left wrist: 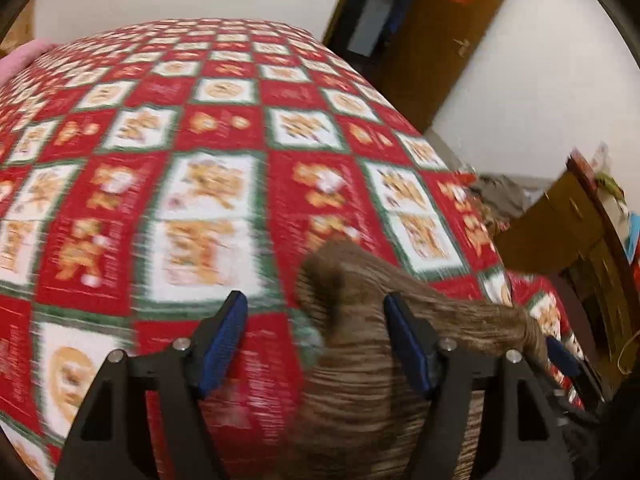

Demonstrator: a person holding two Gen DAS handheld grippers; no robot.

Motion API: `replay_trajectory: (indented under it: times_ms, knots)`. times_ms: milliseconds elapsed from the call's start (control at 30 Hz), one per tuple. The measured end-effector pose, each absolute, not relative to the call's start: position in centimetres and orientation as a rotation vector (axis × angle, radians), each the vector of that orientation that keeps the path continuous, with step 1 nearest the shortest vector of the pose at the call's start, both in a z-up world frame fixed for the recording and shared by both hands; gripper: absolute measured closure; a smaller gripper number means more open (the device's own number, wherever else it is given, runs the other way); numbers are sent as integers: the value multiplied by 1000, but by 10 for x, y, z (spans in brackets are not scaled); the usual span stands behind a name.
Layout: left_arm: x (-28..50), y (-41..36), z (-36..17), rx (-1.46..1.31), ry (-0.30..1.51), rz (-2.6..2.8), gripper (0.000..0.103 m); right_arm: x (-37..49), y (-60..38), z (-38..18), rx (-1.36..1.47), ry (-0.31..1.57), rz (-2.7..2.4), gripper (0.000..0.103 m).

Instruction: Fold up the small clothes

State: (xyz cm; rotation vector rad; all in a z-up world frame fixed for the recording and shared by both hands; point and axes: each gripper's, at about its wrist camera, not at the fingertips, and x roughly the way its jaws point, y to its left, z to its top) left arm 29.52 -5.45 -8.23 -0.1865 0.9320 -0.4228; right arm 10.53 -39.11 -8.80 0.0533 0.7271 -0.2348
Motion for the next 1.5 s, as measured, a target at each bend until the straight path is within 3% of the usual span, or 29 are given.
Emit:
replay_trajectory:
  times_ms: [100,133,167,200,500,633,767,833,867,900,967,1233,1333,1400,1467,1500]
  knots:
    - [282,-39,-69,-125,895,-388,30,68,-396,-68,96,597,-361,43]
    - [275,-37,-66,-102,882,-387,30,60,-393,-61,97,572,-380,48]
    - [267,-38,-64,-80,871,-395,30,52,-388,-57,87,551,-381,71]
    - [262,-40,-65,-65,866,-409,30,48,-380,-54,68,548,-361,78]
    - [205,-68,-93,54,922,-498,30,84,-325,-77,-5,676,-219,78]
    - [195,-45,-104,-74,958,-552,21,105,-342,-95,95,785,-221,78]
    - [185,-25,-109,-170,977,-617,19,85,-349,-100,158,786,-184,78]
    - [180,-20,-108,-178,986,-664,19,61,-346,-94,176,730,-171,77]
    - [177,-17,-108,-186,992,-684,19,52,-346,-91,184,719,-164,68]
    - [174,-14,-109,-197,997,-707,19,38,-345,-88,198,711,-154,51]
    - [168,-14,-112,-189,996,-728,19,14,-343,-84,228,694,-132,38]
    - [141,-10,-118,-212,989,-830,20,-54,-311,-110,269,818,-15,38]
    - [135,-15,-119,-177,953,-811,29,-51,-291,-127,180,845,-28,39]
    - [133,-14,-119,-173,951,-793,44,-39,-282,-136,152,888,-32,39]
    - [134,-11,-121,-230,986,-818,78,-29,-277,-142,140,912,-21,40]
    - [133,-9,-125,-254,1007,-826,79,-25,-277,-147,149,924,-28,50]
